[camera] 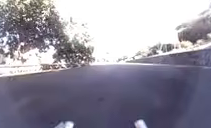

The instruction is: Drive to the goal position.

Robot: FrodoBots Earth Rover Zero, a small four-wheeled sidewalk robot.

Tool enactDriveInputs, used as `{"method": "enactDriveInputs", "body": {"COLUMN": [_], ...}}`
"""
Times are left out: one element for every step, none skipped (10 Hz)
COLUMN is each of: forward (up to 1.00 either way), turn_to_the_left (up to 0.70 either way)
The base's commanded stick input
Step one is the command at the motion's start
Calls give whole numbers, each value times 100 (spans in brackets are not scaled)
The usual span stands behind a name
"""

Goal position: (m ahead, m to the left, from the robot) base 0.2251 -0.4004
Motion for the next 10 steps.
{"method": "enactDriveInputs", "body": {"forward": [70, 70, 70, 70, 70, 70, 70, 70, 70, 70], "turn_to_the_left": [0, 0, 0, 0, 0, 0, 0, 0, 0, 0]}}
